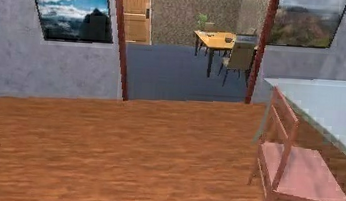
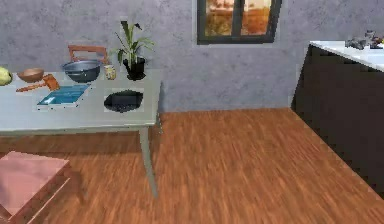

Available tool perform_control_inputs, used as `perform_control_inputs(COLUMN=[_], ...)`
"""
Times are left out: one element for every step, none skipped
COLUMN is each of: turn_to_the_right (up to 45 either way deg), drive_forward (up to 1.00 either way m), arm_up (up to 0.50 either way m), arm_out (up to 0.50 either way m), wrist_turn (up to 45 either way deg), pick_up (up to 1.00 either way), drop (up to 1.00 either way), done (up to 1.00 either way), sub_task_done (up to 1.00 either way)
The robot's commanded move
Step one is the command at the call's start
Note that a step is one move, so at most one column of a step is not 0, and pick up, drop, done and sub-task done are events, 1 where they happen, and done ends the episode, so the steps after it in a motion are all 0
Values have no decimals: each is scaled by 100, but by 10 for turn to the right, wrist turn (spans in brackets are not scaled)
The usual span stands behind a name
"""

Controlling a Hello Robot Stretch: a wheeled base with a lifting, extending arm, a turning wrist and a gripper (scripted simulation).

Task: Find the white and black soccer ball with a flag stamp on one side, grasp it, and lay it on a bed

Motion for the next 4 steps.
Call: perform_control_inputs(turn_to_the_right=[-30,0,0,0], drive_forward=[0,100,100,55], arm_up=[0,0,0,0], arm_out=[0,0,0,0], wrist_turn=[0,0,0,0], pick_up=[0,0,0,0], drop=[0,0,0,0], done=[0,0,0,0], sub_task_done=[0,0,0,0])
